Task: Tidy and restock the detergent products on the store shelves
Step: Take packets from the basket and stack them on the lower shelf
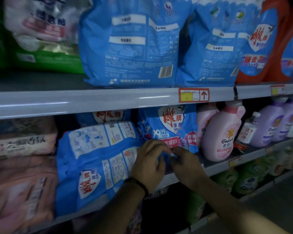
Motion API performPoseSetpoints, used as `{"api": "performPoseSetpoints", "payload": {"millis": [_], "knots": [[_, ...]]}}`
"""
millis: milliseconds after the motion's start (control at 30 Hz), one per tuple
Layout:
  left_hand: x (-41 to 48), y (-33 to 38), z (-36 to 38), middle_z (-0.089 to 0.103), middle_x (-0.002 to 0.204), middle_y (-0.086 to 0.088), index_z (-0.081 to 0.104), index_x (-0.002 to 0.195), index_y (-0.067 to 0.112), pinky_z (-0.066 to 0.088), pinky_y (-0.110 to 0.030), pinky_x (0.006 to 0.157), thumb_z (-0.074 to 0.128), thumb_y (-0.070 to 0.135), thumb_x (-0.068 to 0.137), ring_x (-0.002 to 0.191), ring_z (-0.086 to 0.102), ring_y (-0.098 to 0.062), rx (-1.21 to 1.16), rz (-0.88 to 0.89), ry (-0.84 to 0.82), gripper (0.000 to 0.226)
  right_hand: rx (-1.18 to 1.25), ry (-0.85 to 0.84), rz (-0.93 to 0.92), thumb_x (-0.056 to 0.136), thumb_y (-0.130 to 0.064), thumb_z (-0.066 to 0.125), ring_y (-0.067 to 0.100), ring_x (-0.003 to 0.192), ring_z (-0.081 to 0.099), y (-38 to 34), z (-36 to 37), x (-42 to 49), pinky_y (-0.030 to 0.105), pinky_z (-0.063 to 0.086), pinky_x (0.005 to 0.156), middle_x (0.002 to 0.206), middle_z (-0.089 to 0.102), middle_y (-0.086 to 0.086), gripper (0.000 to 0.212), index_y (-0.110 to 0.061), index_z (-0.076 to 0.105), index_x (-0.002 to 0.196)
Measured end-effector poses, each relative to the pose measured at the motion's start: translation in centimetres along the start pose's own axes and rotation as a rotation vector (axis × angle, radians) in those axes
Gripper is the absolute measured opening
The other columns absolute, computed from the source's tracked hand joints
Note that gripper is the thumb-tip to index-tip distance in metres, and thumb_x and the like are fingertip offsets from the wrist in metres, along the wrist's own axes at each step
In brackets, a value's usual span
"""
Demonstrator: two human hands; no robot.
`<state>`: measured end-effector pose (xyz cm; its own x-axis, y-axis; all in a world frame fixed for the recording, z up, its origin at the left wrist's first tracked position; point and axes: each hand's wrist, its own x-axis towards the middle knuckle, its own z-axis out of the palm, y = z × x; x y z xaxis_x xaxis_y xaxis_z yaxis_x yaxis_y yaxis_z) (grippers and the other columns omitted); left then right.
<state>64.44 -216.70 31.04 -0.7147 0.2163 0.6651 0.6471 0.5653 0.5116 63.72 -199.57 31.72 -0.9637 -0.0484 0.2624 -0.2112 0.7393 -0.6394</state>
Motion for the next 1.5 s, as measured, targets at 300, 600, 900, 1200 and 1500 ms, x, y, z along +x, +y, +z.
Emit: {"api": "performPoseSetpoints", "payload": {"millis": [300,600,900,1200,1500], "knots": [[-12.7,-0.7,-5.4,0.074,0.077,0.001,0.072,0.084,0.028,0.055,-0.033,0.075,0.073,0.018,0.086,0.076,0.068,-0.017,-0.495,-0.83,0.222,0.011,-0.196,-0.134,-0.225,0.091,-0.035,0.075,0.027,0.143,0.042,-8.0,5.3,-3.8,0.039,0.042,0.118,0.148,0.045,0.004,0.062,-0.028,0.05,0.148],[-13.2,-2.3,-10.5,0.066,0.097,-0.018,0.066,0.111,0.002,0.056,-0.054,0.093,0.074,0.029,0.092,0.096,0.065,-0.038,-1.289,-1.497,0.355,0.034,-0.604,-0.436,-0.16,0.091,-0.047,0.077,0.039,0.158,-0.028,-12.1,10.0,-2.1,0.071,0.011,0.123,0.168,-0.039,0.0,0.103,-0.059,0.002,0.161],[-10.4,-0.5,-7.8,0.066,0.137,-0.009,0.066,0.114,0.046,0.053,-0.051,0.106,0.087,0.046,0.066,0.122,0.066,-0.03,-0.905,-1.247,0.51,0.052,-0.536,-0.235,-0.231,0.106,-0.032,0.055,0.032,0.143,0.04,-10.4,10.8,-0.5,0.038,0.052,0.096,0.162,0.029,0.003,0.016,-0.031,0.07,0.111],[-8.2,0.1,-10.8,0.075,0.115,-0.005,0.071,0.125,0.016,0.062,-0.039,0.077,0.095,0.071,0.037,0.098,0.071,-0.024,-1.166,-1.308,0.246,0.106,0.138,0.205,-0.11,0.105,-0.013,0.055,0.016,0.074,0.066,-13.3,10.0,-3.1,0.034,0.049,0.066,0.081,0.073,0.001,0.022,-0.012,0.072,0.091],[-6.6,1.6,-16.0,0.08,0.107,-0.011,0.078,0.116,0.015,0.058,-0.048,0.099,0.078,0.07,0.075,0.103,0.076,-0.031,-1.202,-1.203,0.252,0.068,0.372,0.261,-0.204,0.1,0.0,0.055,0.005,0.069,0.064,-19.0,11.2,-8.8,0.035,0.054,0.064,0.075,0.069,-0.005,0.026,-0.019,0.07,0.09]]}}
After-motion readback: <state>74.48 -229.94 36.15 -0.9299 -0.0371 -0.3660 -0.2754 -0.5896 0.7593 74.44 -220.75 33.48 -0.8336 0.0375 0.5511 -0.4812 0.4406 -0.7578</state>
